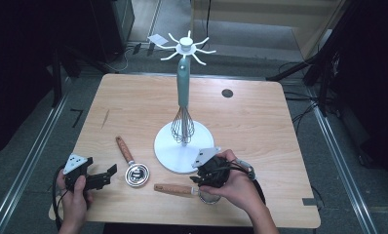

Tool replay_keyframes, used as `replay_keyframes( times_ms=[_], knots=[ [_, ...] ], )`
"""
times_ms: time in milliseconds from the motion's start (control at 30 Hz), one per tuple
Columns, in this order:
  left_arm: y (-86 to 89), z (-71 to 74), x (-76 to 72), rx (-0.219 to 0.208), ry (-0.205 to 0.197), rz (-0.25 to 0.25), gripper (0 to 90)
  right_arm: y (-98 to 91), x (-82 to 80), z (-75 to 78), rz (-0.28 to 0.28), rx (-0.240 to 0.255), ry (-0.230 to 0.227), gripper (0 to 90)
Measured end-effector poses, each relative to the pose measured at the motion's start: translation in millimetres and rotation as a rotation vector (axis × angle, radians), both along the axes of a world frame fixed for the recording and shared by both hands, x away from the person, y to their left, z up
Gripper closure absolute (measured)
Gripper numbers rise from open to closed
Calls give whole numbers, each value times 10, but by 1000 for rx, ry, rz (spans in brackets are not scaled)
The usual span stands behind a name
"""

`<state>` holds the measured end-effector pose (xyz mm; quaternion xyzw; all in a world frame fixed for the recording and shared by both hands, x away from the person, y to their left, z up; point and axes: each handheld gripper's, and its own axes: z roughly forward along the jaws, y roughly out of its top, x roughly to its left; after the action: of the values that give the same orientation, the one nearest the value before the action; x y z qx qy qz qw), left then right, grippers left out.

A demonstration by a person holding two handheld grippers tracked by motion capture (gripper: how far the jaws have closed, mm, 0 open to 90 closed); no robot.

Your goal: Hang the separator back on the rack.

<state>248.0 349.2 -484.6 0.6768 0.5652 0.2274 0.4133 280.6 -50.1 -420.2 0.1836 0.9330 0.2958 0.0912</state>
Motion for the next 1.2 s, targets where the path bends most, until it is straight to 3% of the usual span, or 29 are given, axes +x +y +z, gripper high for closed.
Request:
replay_keyframes(
  times_ms=[200, 300, 433, 533, 733, 933, 1200],
  knots=[
    [0, 0, 0, 0, 0, -1, 0, 149, -65, -83, 73, -71, 3, 609],
    [0, 0, 1, 0, 1, -1, 0, 183, -103, -102, 111, -84, -2, 706],
    [1, 0, 1, -1, 1, -1, 0, 195, -132, -110, 158, -89, 48, 830],
    [0, 0, 1, -1, 2, -2, 0, 224, -159, -138, 174, -111, 63, 821],
    [1, -1, 2, -2, 2, -2, 0, 270, -185, -205, 185, -150, 34, 701],
    [1, 0, 3, -2, 3, -2, 0, 332, -208, -278, 197, -197, 38, 628],
    [1, 0, 3, -1, 4, -1, 0, 357, -133, -404, 183, -246, 130, 630]
  ],
)
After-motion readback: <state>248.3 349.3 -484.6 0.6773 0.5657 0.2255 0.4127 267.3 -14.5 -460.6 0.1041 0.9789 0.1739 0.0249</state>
